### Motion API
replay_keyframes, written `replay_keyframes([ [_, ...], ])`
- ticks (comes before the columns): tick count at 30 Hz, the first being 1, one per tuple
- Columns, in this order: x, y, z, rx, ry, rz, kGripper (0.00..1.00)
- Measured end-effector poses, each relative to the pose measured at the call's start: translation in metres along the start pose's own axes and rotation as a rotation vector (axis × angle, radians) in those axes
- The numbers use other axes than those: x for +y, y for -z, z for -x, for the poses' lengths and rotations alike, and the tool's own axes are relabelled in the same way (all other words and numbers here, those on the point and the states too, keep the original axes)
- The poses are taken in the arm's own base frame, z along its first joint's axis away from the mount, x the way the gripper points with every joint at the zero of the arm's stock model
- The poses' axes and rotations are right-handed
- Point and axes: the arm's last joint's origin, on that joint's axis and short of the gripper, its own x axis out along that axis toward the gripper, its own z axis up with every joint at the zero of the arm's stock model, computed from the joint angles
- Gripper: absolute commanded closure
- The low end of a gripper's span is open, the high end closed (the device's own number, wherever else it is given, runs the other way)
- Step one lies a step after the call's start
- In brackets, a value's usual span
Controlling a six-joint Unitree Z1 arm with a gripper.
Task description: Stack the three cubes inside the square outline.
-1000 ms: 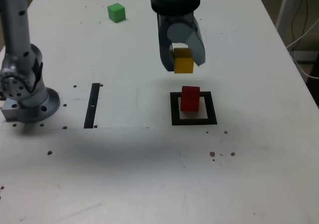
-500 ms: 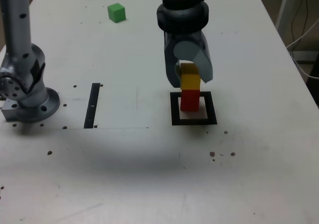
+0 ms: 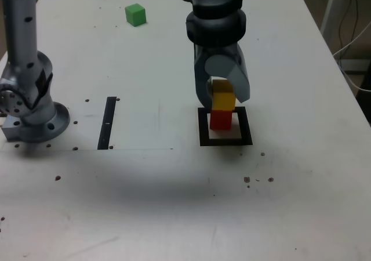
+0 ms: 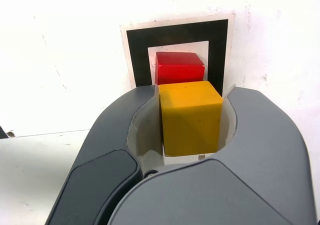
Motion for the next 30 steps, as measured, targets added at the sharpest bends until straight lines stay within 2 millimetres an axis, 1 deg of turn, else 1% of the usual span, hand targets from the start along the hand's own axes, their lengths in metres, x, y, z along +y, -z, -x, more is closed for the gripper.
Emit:
replay_keyframes([
  [4,0.0,0.0,-0.004,0.002,-0.001,0.0,0.72],
  [5,0.0,0.001,-0.005,0.003,-0.001,0.001,0.71],
  [6,0.001,0.001,-0.006,0.005,-0.002,0.002,0.67],
  [7,0.001,0.002,-0.007,0.007,-0.002,0.003,0.6],
  [8,0.001,0.002,-0.008,0.009,-0.002,0.004,0.51],
  [11,0.002,0.003,-0.01,0.011,-0.001,0.004,0.21],
  [12,0.002,0.004,-0.011,0.013,0.001,0.003,0.13],
  [13,0.001,0.004,-0.012,0.015,0.004,0.001,0.07],
  [14,0.001,0.005,-0.013,0.016,0.007,0.0,0.05],
  [25,0.001,0.007,-0.014,0.019,0.01,-0.001,0.01],
  [30,0.004,0.013,-0.008,0.009,-0.01,0.004,0.01],
])
